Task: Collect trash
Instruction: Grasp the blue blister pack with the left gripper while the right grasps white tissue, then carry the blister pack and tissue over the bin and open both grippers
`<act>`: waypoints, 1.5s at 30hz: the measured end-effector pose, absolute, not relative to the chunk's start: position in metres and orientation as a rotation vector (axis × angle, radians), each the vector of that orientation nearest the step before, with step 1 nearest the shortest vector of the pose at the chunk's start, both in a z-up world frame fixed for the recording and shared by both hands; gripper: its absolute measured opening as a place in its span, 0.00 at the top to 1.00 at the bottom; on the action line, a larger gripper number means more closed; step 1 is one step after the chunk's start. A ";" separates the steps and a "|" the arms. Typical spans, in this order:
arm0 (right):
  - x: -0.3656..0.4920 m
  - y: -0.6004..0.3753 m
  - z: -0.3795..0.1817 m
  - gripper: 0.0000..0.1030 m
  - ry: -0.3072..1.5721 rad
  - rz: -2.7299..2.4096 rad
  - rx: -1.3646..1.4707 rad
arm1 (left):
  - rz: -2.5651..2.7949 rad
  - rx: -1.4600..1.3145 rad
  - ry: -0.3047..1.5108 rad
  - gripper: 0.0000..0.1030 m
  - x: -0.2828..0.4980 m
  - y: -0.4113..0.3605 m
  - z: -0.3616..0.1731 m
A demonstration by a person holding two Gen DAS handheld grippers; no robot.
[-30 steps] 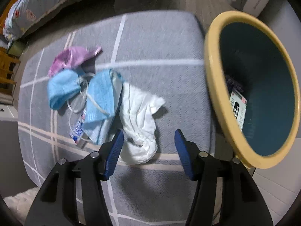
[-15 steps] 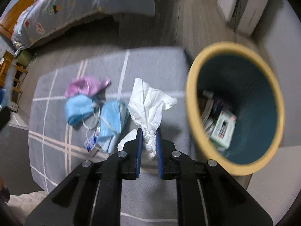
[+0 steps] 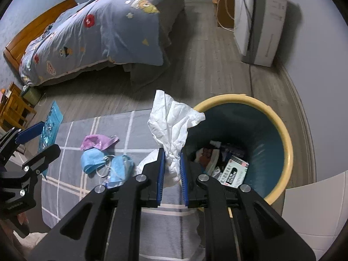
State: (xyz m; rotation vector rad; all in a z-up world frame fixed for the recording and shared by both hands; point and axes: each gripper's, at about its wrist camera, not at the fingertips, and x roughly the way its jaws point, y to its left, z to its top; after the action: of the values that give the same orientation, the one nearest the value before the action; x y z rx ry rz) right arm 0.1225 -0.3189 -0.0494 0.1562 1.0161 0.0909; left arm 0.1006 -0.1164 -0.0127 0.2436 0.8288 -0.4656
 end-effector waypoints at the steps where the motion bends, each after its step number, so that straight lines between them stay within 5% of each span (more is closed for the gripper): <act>1: 0.122 -0.325 -0.049 0.87 1.014 0.083 0.161 | -0.472 0.250 0.825 0.31 0.101 -0.124 -0.013; 25: 0.120 -0.468 -0.116 0.87 1.144 -0.189 0.393 | -0.648 0.350 0.897 0.31 0.102 -0.260 -0.074; 45: 0.122 -0.475 -0.125 0.85 1.132 -0.210 0.420 | -0.663 0.405 0.969 0.30 0.106 -0.292 -0.116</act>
State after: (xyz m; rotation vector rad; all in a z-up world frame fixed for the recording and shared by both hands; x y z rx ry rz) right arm 0.1218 -0.4751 -0.1251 0.4203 1.1316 -0.2099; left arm 0.1064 -0.2919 -0.1162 0.4052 0.9693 -0.6632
